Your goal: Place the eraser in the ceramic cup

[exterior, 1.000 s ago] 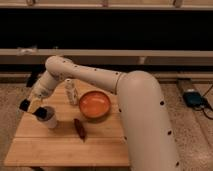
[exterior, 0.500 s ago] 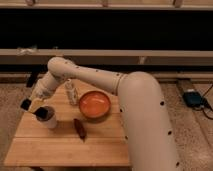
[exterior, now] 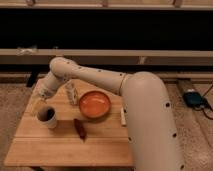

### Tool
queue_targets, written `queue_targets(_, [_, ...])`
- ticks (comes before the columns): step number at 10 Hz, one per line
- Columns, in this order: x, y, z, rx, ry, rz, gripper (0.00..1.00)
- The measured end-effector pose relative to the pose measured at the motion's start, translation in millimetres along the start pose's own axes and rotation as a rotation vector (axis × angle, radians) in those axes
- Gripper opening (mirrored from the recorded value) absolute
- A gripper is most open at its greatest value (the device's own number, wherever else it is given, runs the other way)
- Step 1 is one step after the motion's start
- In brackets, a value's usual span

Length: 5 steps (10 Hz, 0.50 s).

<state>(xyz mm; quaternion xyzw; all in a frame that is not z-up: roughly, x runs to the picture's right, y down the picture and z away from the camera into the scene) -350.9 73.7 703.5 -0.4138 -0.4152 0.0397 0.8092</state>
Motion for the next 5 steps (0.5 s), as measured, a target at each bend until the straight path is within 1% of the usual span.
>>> queue_targets(1, [0.2,-0.6,-3.4,0.009,-0.004,-0.001,0.71])
queue_targets(5, [0.6,-0.6,-3.6,0.009,-0.004,-0.002,0.71])
